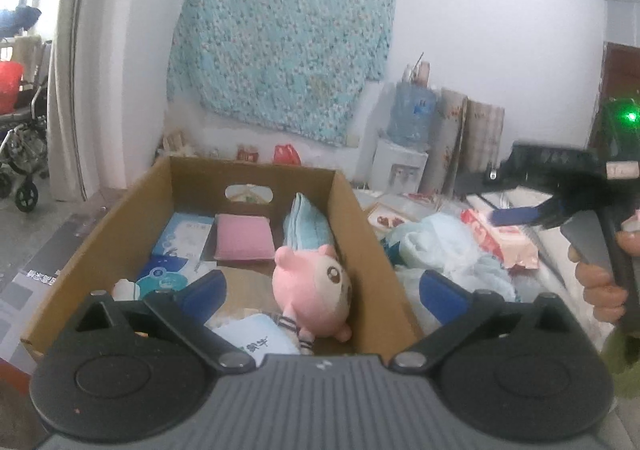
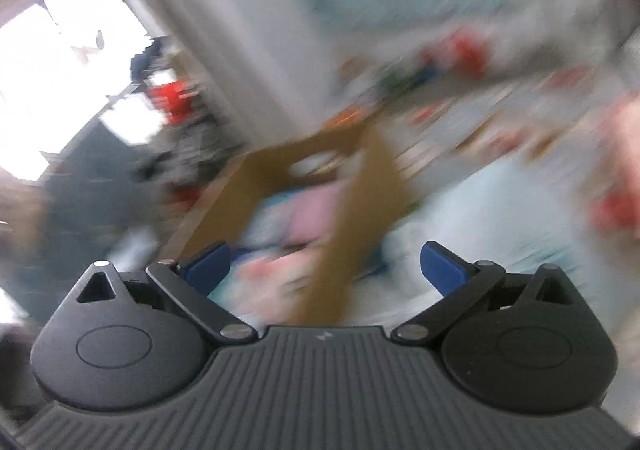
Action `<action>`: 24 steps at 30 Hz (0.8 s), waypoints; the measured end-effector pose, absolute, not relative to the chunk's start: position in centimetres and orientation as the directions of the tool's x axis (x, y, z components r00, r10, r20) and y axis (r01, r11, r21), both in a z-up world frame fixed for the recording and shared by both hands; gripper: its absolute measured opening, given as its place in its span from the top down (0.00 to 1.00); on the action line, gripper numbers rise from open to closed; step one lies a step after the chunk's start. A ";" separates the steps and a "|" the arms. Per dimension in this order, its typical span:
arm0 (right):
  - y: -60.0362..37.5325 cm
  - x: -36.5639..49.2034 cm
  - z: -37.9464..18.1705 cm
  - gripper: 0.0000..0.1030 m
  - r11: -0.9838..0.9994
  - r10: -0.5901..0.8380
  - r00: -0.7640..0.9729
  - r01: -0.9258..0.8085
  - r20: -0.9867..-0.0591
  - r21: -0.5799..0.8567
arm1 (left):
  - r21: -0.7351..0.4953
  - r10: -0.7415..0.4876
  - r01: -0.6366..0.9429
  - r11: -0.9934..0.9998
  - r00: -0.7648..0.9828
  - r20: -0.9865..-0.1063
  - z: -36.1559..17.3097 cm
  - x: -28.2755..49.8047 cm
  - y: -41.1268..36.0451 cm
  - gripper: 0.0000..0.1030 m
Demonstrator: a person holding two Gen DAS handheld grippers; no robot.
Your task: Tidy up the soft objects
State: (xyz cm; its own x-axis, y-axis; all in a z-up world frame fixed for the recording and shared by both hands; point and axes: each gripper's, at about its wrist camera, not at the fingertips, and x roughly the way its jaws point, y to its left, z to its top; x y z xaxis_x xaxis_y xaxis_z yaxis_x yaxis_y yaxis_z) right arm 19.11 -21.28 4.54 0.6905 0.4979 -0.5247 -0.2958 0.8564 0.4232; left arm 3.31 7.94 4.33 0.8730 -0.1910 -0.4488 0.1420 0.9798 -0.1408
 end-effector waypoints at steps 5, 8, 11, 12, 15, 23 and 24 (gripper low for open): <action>-21.0 14.4 5.5 0.01 0.956 0.289 0.842 -0.226 -0.456 0.189 | -0.170 -0.198 0.132 0.977 0.862 -0.468 4.1 3.1 7.2 0.00; -21.1 11.5 5.1 0.01 0.950 0.299 0.859 -0.229 -0.415 0.211 | -0.154 -0.150 0.084 0.984 0.862 -0.484 3.9 2.8 7.0 0.00; -20.3 8.4 4.4 0.01 0.963 0.252 0.888 -0.194 -0.383 0.185 | -0.103 -0.064 0.016 0.995 0.874 -0.482 4.1 1.7 6.6 0.00; -19.8 7.4 4.2 0.01 0.970 0.229 0.899 -0.179 -0.374 0.163 | -0.080 -0.036 -0.003 0.997 0.879 -0.476 4.2 1.2 6.4 0.00; -18.5 4.5 3.9 0.01 0.992 0.122 0.933 -0.105 -0.339 0.068 | -0.036 0.027 -0.051 0.998 0.874 -0.485 4.3 0.2 6.1 0.00; -16.6 -1.3 4.8 0.01 0.997 -0.007 0.973 -0.012 -0.230 -0.082 | 0.032 0.085 -0.080 0.996 0.855 -0.511 3.9 -1.3 6.0 0.00; -16.5 -1.6 4.8 0.01 0.998 0.005 0.973 -0.021 -0.231 -0.067 | 0.033 0.078 -0.072 0.997 0.854 -0.514 3.7 -1.5 6.0 0.00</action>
